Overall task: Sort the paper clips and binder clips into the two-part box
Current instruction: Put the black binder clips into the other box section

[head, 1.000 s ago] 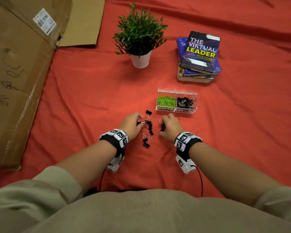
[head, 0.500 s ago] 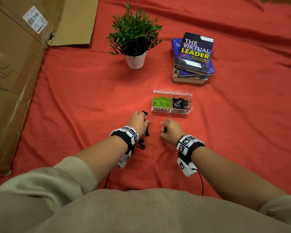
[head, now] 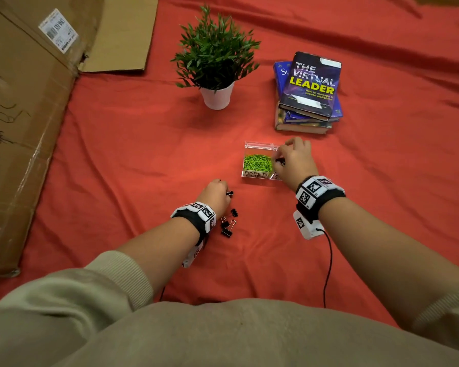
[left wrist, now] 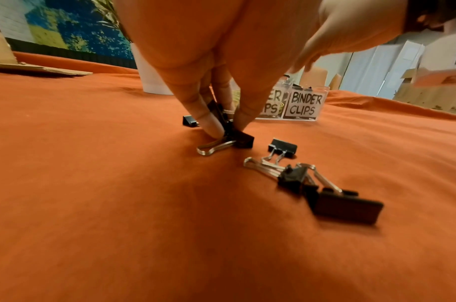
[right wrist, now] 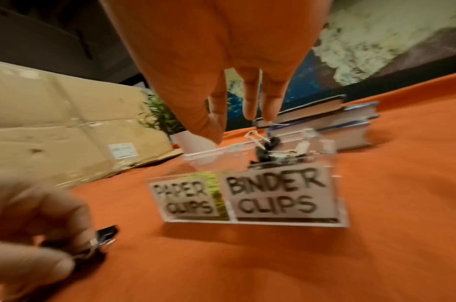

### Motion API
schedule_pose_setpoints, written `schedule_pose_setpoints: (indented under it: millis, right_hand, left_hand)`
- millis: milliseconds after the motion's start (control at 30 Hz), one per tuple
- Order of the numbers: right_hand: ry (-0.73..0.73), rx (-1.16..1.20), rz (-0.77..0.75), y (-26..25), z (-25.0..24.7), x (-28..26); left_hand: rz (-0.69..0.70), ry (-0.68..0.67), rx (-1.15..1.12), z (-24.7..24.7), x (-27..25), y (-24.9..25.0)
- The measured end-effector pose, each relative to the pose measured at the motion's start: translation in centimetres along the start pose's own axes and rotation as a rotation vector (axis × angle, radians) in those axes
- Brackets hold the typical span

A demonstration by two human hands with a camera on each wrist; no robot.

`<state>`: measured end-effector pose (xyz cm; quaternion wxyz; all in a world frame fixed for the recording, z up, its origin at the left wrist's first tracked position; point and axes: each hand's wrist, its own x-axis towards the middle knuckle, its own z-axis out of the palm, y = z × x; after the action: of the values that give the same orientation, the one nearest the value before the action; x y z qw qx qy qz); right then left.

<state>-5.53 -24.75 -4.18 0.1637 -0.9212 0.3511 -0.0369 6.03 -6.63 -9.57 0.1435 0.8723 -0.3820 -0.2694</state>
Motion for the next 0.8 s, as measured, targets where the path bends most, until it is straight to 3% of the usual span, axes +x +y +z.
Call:
schedule_pose_setpoints:
  millis: [100, 233, 333, 667, 733, 800]
  right_hand:
    - [-0.008, 0.070, -0.216, -3.6, 1.3, -0.9]
    - [-0.430, 0.099, -0.203, -7.0, 4.8, -3.0]
    - [-0.588, 0.046, -0.197, -7.5, 7.0, -4.6]
    - [-0.528, 0.148, -0.134, -4.9, 7.3, -7.2]
    - [-0.440, 0.249, -0.045, -3.9, 6.4, -7.0]
    - [-0.247, 0.340, 0.058, -2.4, 4.8, -5.7]
  left_hand:
    - [0.007, 0.032, -0.051, -0.4, -0.3, -0.7]
    - [-0.006, 0.126, -0.149, -1.5, -0.7, -2.1]
    - [0.005, 0.151, -0.158, -2.5, -0.5, -2.9]
    - [0.162, -0.044, 0.056, -2.8, 1.5, -2.3]
    - [0.177, -0.094, 0.130, -2.7, 1.8, -2.1]
    - [0.183, -0.104, 0.161, -2.6, 1.9, -2.0]
